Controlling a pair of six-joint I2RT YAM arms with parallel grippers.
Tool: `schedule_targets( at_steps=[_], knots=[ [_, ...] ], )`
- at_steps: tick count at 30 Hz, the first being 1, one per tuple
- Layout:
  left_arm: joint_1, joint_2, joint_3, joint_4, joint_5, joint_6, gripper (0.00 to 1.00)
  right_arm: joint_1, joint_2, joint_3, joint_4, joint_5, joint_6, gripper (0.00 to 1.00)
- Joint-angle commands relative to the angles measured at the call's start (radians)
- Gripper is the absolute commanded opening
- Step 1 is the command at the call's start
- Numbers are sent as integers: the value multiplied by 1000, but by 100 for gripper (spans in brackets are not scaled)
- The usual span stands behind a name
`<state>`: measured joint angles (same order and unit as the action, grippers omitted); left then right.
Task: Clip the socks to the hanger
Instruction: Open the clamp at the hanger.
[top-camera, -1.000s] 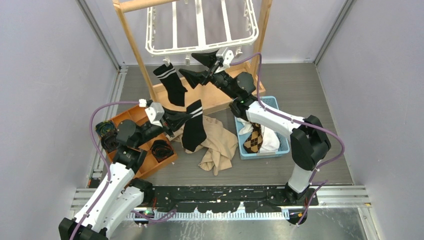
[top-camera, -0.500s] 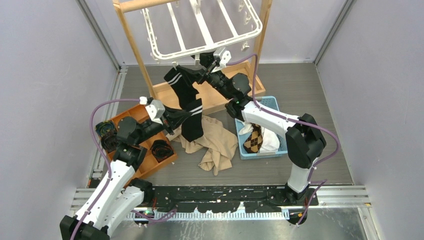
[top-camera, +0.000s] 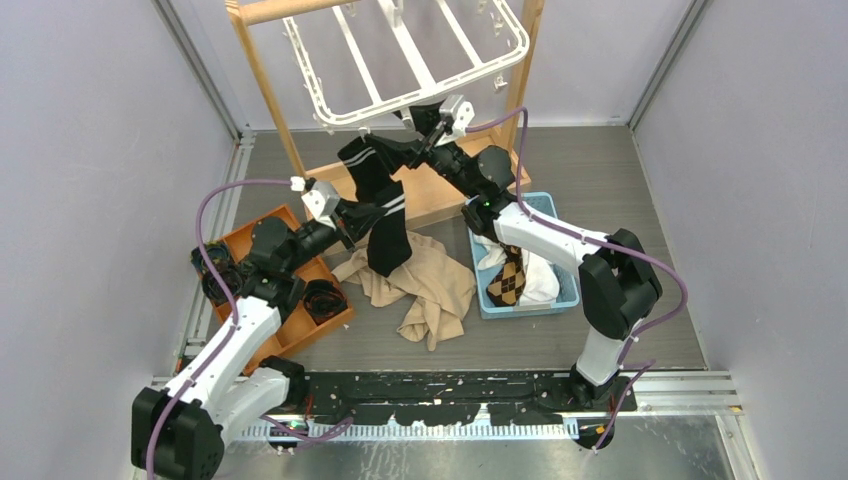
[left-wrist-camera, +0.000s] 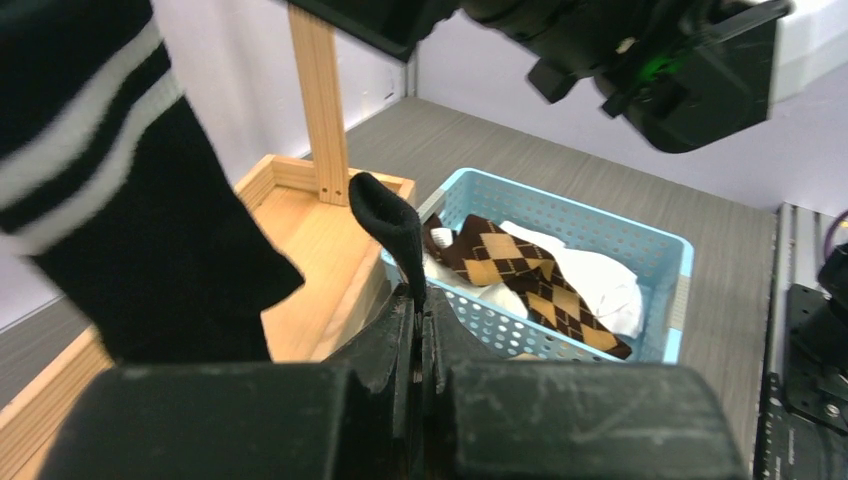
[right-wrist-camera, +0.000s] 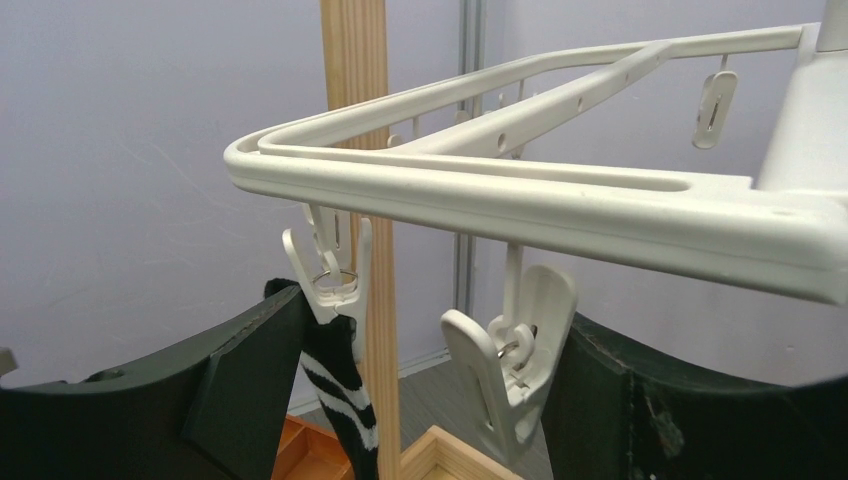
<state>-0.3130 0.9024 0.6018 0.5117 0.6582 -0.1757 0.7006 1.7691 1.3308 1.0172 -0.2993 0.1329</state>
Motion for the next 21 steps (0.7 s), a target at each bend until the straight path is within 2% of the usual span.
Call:
schedule_targets(
  at_steps=[1,10,21],
  knots=[
    [12,55,56,131,-66,2,0,-21,-80,-4,43,-46,3,83],
    [35,144,96,171,-110,-2,0,-57,-99,-3,18,-106,18,84],
    [45,143,109,166,-117,-7,0,-81,-78,33,33,-190,78,82]
  ],
)
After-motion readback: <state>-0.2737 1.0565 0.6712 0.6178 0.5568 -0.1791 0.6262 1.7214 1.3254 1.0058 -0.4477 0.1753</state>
